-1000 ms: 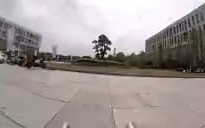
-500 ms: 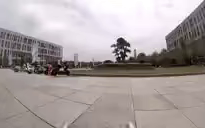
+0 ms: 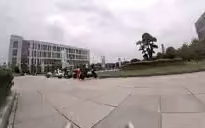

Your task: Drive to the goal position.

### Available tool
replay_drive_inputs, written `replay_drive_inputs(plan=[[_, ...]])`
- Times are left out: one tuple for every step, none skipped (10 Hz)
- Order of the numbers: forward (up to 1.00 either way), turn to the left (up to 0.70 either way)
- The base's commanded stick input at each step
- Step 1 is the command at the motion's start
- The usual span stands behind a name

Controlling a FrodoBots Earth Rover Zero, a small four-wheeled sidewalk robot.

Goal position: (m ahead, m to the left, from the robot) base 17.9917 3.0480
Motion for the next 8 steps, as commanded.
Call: replay_drive_inputs(plan=[[0.03, 0.00], [0.03, 0.00], [0.03, 0.00], [0.03, 0.00], [0.03, 0.00], [0.03, 0.00], [0.03, 0.00], [0.03, 0.00]])
